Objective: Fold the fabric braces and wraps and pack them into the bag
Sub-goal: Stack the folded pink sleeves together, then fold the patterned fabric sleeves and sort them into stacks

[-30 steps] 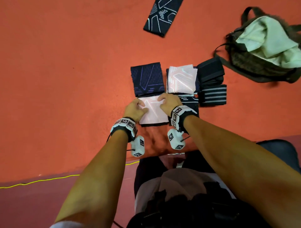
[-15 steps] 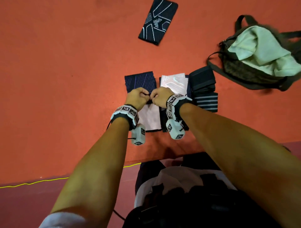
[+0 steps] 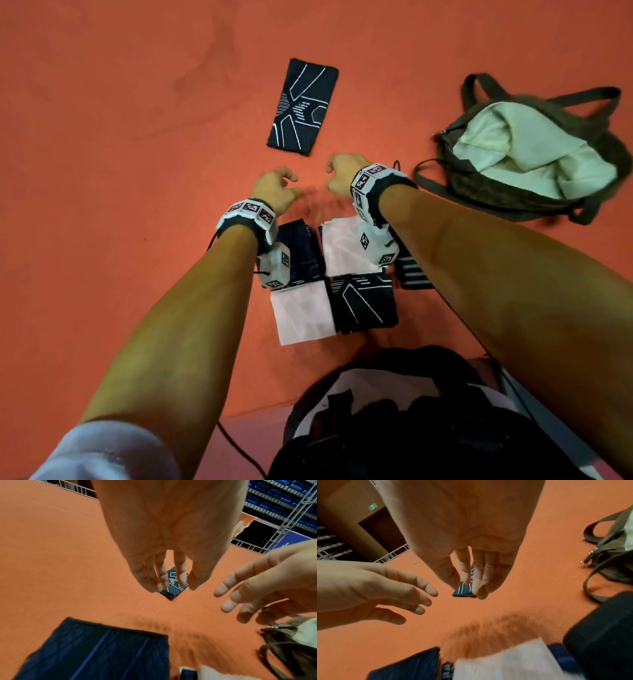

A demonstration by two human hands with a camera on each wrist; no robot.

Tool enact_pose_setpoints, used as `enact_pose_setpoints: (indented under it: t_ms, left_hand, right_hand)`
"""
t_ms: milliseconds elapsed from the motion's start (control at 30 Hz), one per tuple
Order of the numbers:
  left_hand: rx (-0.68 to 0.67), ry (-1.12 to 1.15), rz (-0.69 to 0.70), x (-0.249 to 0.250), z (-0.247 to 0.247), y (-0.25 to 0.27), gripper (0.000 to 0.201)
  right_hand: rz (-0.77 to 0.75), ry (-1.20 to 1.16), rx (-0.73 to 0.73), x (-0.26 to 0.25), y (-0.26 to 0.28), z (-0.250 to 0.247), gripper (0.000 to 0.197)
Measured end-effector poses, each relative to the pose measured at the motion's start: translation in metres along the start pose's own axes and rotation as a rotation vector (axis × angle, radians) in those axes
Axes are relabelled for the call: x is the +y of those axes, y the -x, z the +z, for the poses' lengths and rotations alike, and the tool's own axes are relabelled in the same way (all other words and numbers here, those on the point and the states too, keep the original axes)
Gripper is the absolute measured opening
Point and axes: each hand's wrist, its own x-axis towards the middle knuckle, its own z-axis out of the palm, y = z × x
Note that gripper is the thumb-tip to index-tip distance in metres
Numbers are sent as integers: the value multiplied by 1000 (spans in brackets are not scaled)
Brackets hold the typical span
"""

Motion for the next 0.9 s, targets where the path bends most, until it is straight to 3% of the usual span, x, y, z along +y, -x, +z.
enact_pose_setpoints:
  t_ms: [200,467,667,900]
  left_hand:
    - [-50,-25,-58,3,-4,-55,37]
    - [-132,39,-149,-29,6,-104,45]
    - [-58,47,-171,-48,13,-134,55]
    - [1,153,-152,-26,5,-156,57]
  right_hand:
    - [45,-15,-7,2,-49,-15,42]
    - [-2,-79,-64,-10,-116,13,41]
    - [5,-93,-17,-8,-163,28,48]
    - [30,-154,56,-13,-182,39,44]
